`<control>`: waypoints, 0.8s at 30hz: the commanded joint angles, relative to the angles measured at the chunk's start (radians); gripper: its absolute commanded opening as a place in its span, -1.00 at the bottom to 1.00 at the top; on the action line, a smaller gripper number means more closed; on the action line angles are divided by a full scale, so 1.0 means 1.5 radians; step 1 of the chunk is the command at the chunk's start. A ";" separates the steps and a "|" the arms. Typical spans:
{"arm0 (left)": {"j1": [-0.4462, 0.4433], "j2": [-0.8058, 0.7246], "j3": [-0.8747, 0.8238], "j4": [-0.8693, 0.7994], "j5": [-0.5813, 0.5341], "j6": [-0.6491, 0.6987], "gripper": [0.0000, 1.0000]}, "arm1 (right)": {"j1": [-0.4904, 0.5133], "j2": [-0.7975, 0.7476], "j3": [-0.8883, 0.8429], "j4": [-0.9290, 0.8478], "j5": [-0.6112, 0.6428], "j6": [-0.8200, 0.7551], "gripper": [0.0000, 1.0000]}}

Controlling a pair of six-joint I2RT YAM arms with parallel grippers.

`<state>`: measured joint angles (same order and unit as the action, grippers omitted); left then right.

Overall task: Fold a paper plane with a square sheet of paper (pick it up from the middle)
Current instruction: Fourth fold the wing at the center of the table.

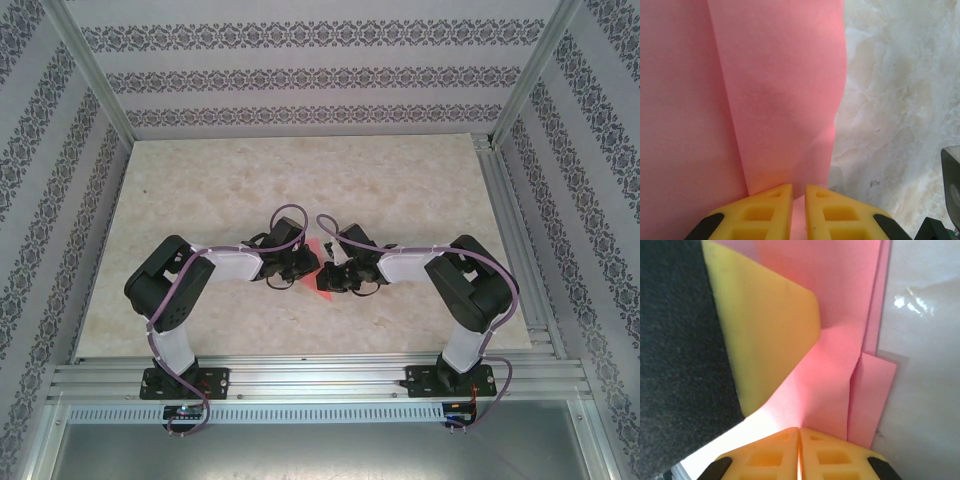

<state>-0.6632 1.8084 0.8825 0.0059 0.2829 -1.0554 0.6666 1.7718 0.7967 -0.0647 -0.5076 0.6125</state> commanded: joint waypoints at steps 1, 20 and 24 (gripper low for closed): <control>-0.003 0.010 0.000 -0.012 -0.005 0.003 -0.65 | -0.008 0.037 -0.040 -0.046 0.054 0.015 -0.81; 0.085 0.067 0.070 -0.032 0.031 0.064 -0.64 | -0.013 0.056 -0.035 -0.105 0.078 -0.010 -1.00; 0.101 0.072 0.085 -0.046 0.030 0.071 -0.63 | -0.013 0.055 -0.035 -0.110 0.080 -0.011 -1.00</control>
<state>-0.5625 1.8870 0.9829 -0.0429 0.4141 -0.9955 0.6579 1.7775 0.7921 -0.0540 -0.5255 0.6266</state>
